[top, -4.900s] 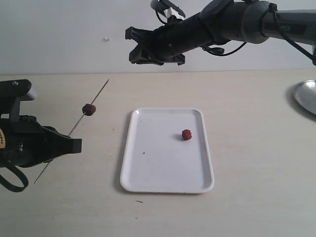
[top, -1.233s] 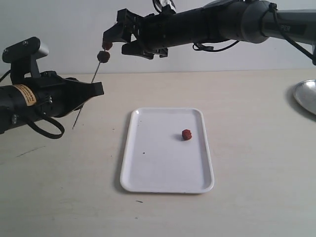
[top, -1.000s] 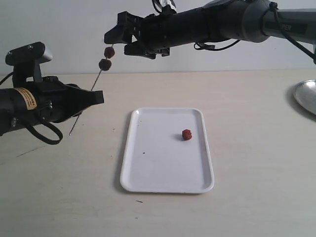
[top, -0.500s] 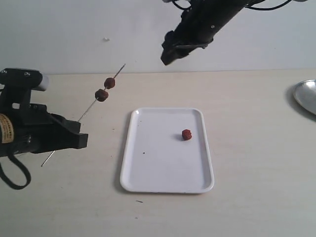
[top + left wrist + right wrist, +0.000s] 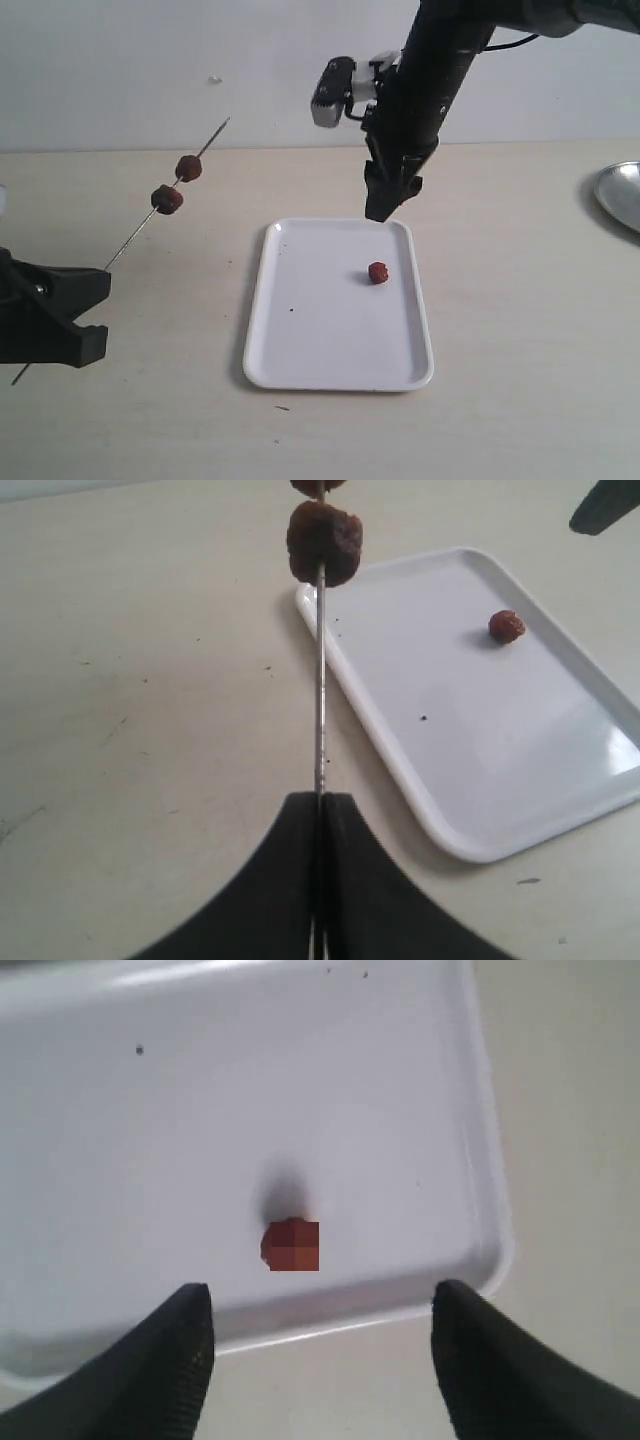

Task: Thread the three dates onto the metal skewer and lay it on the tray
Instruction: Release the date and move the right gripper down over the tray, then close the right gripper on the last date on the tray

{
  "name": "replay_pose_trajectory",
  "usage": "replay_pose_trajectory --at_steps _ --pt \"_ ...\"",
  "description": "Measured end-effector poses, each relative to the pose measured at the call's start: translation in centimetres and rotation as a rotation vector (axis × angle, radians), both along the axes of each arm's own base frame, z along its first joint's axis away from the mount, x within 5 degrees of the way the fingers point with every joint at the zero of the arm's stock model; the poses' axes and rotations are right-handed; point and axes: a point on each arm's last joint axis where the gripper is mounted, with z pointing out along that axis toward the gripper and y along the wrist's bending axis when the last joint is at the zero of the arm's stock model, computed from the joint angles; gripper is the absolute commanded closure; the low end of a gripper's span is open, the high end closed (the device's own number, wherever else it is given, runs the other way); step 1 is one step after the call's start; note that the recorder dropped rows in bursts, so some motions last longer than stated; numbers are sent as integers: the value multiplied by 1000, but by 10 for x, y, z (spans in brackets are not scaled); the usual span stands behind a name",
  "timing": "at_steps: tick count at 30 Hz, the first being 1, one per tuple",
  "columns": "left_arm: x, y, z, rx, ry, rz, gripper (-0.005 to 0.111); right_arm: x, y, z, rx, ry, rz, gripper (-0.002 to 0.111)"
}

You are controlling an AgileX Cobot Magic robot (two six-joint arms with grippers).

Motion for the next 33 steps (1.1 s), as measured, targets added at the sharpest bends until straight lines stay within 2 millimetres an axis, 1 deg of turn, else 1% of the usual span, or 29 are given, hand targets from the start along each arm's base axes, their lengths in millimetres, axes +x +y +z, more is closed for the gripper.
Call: replay_pose_trajectory --at_steps 2,6,14,24,33 --pt "-2 1 -1 6 -5 -5 107 -1 4 -12 -84 4 73 48" --pt "-3 1 0 16 -10 -10 107 -5 2 -33 -159 47 118 48" --pt "-3 1 0 19 -12 -12 107 -10 -1 -57 -184 32 204 48" --pt "-3 1 0 19 -12 -12 107 -10 1 -74 -159 -44 270 48" --pt "-3 1 0 19 -12 -12 107 -11 5 -79 -115 -61 317 48"
